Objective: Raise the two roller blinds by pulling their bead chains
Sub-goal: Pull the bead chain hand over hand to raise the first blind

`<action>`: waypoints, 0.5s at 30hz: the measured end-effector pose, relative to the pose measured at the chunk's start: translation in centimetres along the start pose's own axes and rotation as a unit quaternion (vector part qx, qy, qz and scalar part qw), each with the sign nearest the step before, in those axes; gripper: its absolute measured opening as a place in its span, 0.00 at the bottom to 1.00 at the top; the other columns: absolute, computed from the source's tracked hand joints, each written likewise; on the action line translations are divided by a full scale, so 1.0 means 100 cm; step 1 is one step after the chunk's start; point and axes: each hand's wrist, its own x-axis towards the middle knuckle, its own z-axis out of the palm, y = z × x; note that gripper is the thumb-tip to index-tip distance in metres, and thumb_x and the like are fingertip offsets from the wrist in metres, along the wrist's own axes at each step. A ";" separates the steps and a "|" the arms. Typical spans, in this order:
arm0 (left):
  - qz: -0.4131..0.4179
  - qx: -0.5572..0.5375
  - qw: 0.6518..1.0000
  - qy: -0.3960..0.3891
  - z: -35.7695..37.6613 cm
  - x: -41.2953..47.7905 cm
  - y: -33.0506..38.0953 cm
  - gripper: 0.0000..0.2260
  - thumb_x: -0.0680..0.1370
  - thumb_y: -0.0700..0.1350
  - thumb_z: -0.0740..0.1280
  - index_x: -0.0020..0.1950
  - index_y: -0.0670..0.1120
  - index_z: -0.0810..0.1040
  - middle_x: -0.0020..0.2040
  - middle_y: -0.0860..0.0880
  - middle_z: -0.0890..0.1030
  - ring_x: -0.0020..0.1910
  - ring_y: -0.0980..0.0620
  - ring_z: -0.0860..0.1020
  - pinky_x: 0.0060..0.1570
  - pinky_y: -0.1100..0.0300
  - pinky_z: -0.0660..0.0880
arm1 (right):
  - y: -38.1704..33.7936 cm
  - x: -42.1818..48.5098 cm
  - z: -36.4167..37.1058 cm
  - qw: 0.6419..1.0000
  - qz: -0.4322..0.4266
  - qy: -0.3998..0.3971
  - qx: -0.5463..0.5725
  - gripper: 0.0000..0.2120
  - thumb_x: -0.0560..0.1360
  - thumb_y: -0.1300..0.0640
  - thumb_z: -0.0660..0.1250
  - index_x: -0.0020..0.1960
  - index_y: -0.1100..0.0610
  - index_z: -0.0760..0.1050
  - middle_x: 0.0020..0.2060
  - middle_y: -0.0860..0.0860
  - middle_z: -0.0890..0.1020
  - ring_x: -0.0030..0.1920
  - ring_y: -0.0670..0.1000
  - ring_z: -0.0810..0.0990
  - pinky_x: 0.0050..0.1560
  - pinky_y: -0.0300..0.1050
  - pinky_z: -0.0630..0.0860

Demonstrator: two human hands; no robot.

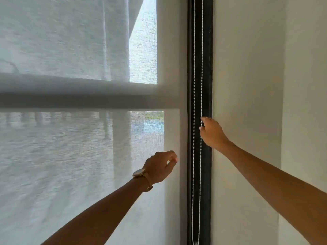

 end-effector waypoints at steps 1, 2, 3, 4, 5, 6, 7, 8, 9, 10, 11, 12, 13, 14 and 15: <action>-0.010 -0.063 0.998 -0.002 0.005 0.015 -0.007 0.10 0.80 0.49 0.59 0.51 0.47 0.79 0.48 0.50 0.84 0.43 0.51 0.81 0.48 0.50 0.79 | 0.002 0.012 0.004 1.000 0.009 0.012 -0.011 0.18 0.80 0.61 0.57 0.68 0.64 0.67 0.63 0.63 0.75 0.63 0.62 0.75 0.62 0.53 0.72; -0.022 -0.131 0.991 -0.016 0.008 0.029 -0.010 0.10 0.80 0.46 0.60 0.51 0.45 0.80 0.47 0.48 0.84 0.42 0.49 0.81 0.45 0.49 0.80 | 0.004 0.022 0.006 0.999 0.015 0.028 -0.025 0.15 0.80 0.61 0.57 0.64 0.64 0.70 0.58 0.63 0.78 0.58 0.62 0.77 0.56 0.53 0.75; -0.037 -0.199 0.979 -0.026 0.011 0.044 -0.012 0.10 0.80 0.45 0.61 0.51 0.42 0.80 0.47 0.46 0.84 0.42 0.47 0.82 0.42 0.49 0.80 | 0.006 0.030 0.007 0.998 0.018 0.047 -0.039 0.12 0.79 0.61 0.58 0.60 0.64 0.72 0.54 0.63 0.80 0.53 0.62 0.79 0.51 0.52 0.76; -0.058 -0.261 0.963 -0.038 0.013 0.061 -0.011 0.10 0.79 0.44 0.61 0.51 0.41 0.80 0.47 0.45 0.83 0.41 0.47 0.82 0.39 0.52 0.80 | 0.006 0.036 0.005 0.997 0.028 0.053 -0.052 0.11 0.79 0.60 0.59 0.57 0.64 0.74 0.51 0.63 0.81 0.50 0.62 0.80 0.49 0.51 0.77; -0.069 -0.309 0.947 -0.052 0.018 0.076 -0.009 0.10 0.79 0.44 0.62 0.52 0.41 0.80 0.47 0.45 0.83 0.42 0.47 0.82 0.38 0.54 0.80 | 0.010 0.043 0.005 0.996 0.024 0.060 -0.063 0.10 0.79 0.60 0.59 0.54 0.64 0.75 0.50 0.63 0.81 0.49 0.62 0.81 0.49 0.52 0.79; -0.074 -0.342 0.935 -0.064 0.022 0.090 -0.004 0.10 0.79 0.44 0.62 0.54 0.42 0.80 0.48 0.45 0.83 0.43 0.48 0.81 0.38 0.56 0.80 | 0.013 0.048 0.005 0.995 0.021 0.065 -0.068 0.10 0.79 0.59 0.59 0.53 0.64 0.76 0.49 0.63 0.82 0.49 0.62 0.81 0.50 0.54 0.80; -0.073 -0.358 0.928 -0.066 0.028 0.105 0.002 0.10 0.79 0.45 0.62 0.55 0.43 0.79 0.50 0.45 0.83 0.43 0.48 0.81 0.38 0.58 0.80 | 0.017 0.054 0.005 0.996 0.018 0.070 -0.061 0.11 0.79 0.59 0.59 0.53 0.64 0.76 0.49 0.63 0.82 0.49 0.63 0.82 0.51 0.57 0.80; -0.071 -0.374 0.923 -0.062 0.033 0.117 0.007 0.10 0.79 0.45 0.61 0.56 0.44 0.78 0.51 0.45 0.82 0.44 0.49 0.80 0.38 0.59 0.79 | 0.017 0.055 0.003 0.996 0.023 0.072 -0.042 0.11 0.80 0.58 0.58 0.53 0.64 0.76 0.48 0.62 0.82 0.48 0.63 0.82 0.50 0.59 0.80; -0.070 -0.384 0.919 -0.049 0.039 0.128 0.013 0.10 0.79 0.45 0.61 0.57 0.44 0.77 0.51 0.45 0.81 0.45 0.48 0.80 0.39 0.59 0.79 | 0.020 0.059 0.003 0.997 0.025 0.074 -0.019 0.12 0.80 0.57 0.57 0.53 0.63 0.76 0.48 0.62 0.82 0.47 0.62 0.82 0.50 0.60 0.81; -0.077 -0.398 0.913 -0.040 0.044 0.138 0.018 0.09 0.80 0.45 0.61 0.57 0.44 0.76 0.50 0.44 0.80 0.45 0.48 0.79 0.41 0.58 0.78 | 0.023 0.062 0.003 0.997 0.028 0.075 -0.001 0.12 0.80 0.56 0.57 0.54 0.63 0.75 0.48 0.62 0.82 0.47 0.62 0.83 0.49 0.60 0.81; -0.081 -0.403 0.911 -0.029 0.050 0.145 0.023 0.08 0.80 0.45 0.61 0.56 0.45 0.75 0.48 0.44 0.79 0.44 0.48 0.78 0.42 0.56 0.77 | 0.026 0.065 0.004 0.997 0.027 0.076 0.012 0.12 0.80 0.56 0.57 0.54 0.62 0.75 0.47 0.62 0.82 0.47 0.62 0.82 0.49 0.61 0.81; -0.083 -0.400 0.912 -0.017 0.056 0.150 0.027 0.07 0.80 0.46 0.61 0.55 0.45 0.75 0.46 0.44 0.78 0.42 0.47 0.77 0.43 0.53 0.77 | 0.027 0.065 0.003 0.997 0.026 0.075 0.018 0.13 0.81 0.56 0.57 0.54 0.62 0.75 0.47 0.62 0.82 0.47 0.62 0.82 0.50 0.60 0.81; -0.082 -0.392 0.916 -0.002 0.062 0.152 0.029 0.07 0.79 0.47 0.62 0.53 0.45 0.73 0.43 0.44 0.77 0.40 0.47 0.76 0.43 0.51 0.78 | 0.029 0.066 0.004 0.997 0.021 0.073 0.022 0.13 0.81 0.56 0.57 0.54 0.62 0.75 0.47 0.62 0.82 0.46 0.62 0.82 0.49 0.60 0.81; -0.083 -0.391 0.916 0.012 0.068 0.153 0.031 0.07 0.79 0.48 0.63 0.53 0.45 0.72 0.42 0.45 0.76 0.39 0.48 0.75 0.44 0.48 0.79 | 0.030 0.066 0.004 0.997 0.018 0.068 0.025 0.13 0.81 0.56 0.56 0.55 0.62 0.75 0.47 0.62 0.82 0.46 0.61 0.83 0.49 0.60 0.81; -0.083 -0.393 0.915 0.025 0.073 0.155 0.031 0.08 0.78 0.49 0.65 0.53 0.45 0.71 0.41 0.46 0.76 0.38 0.49 0.75 0.44 0.47 0.80 | 0.032 0.068 0.004 0.997 0.014 0.063 0.030 0.12 0.81 0.56 0.56 0.55 0.62 0.75 0.47 0.62 0.82 0.45 0.61 0.83 0.48 0.60 0.81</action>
